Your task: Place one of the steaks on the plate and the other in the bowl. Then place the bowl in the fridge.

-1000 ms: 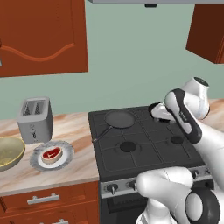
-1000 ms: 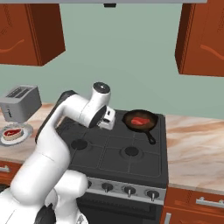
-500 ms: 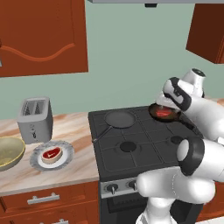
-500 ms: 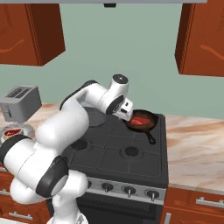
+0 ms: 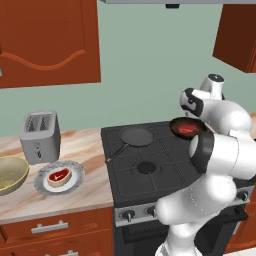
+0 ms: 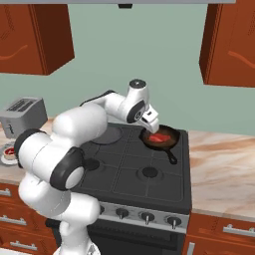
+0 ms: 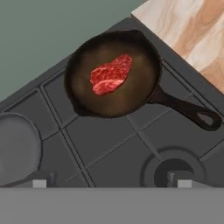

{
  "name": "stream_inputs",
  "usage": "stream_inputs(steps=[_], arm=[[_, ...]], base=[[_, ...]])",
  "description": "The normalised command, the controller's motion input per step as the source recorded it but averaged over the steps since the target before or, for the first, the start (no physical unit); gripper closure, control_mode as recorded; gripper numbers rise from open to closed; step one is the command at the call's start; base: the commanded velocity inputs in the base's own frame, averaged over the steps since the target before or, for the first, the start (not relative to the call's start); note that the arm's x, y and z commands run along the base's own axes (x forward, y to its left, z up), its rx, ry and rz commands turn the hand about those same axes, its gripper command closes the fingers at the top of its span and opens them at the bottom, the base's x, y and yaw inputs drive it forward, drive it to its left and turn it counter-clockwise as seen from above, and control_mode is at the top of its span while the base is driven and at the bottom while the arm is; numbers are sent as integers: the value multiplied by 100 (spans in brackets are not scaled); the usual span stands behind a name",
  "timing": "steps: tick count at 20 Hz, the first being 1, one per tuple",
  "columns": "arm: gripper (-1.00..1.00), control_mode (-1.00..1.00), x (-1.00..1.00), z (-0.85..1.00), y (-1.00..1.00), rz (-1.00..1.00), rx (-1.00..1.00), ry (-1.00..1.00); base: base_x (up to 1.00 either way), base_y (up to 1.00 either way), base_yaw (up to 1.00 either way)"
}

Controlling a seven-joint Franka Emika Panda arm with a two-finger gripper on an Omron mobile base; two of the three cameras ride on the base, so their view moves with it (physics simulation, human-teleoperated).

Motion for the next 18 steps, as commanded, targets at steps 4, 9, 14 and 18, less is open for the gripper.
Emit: stream_inputs(steps=[4,9,14,18], arm=[[-100,-100,0,-20,-40,-23,0,-3],[-100,-100,5,-11,-34,-32,0,7],[-100,-100,23,0,-30,-11,5,14],[-100,-100,35,0,-23,16,11,6]], base=[[0,0,0],[0,0,0],[0,0,0],[0,0,0]])
